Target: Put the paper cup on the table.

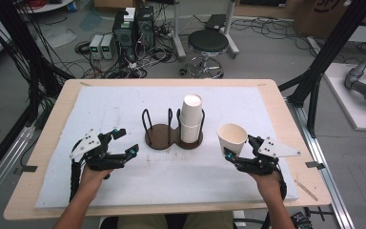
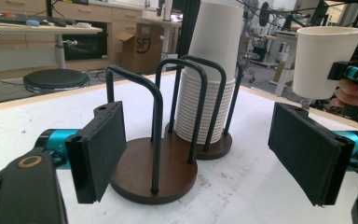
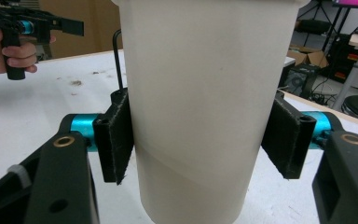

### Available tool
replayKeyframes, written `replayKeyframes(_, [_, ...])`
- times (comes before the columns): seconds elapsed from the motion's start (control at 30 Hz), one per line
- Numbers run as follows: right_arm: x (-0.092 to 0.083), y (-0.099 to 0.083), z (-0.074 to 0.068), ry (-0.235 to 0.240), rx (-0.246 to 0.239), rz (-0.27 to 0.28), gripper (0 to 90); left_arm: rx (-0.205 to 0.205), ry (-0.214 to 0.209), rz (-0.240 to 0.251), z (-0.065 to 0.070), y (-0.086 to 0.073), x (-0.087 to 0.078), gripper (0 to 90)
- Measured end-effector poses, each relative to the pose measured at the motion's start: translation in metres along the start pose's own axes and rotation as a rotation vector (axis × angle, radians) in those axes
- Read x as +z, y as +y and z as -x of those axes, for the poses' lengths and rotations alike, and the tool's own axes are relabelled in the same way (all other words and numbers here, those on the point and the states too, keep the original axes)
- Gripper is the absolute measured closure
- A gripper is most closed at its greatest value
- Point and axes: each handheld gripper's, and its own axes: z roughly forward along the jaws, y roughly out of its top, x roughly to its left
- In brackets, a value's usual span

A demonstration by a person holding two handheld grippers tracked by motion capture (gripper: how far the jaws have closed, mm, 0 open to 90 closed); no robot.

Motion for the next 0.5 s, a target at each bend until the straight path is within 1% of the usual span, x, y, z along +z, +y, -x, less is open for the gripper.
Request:
replayKeyframes(0.1, [0.0,-0.0001,0.0005,-0.003,-0.001,0.002,33.9,-0.005,0.001,0.005,-0.0006,-0.0002,0.0004,19.0])
replayKeyframes(0.27, [-0.0008,-0.0003,0.0014,-0.01,0.009,0.006,33.9,-0.006,-0.001,-0.002,-0.0018,-0.0014,0.0007,19.0])
replayKeyframes(0.5, [-0.0009,-0.0011,0.0033,-0.03,0.002,0.01,33.9,-0.011,0.003,0.002,-0.0034,-0.0007,-0.001,19.0])
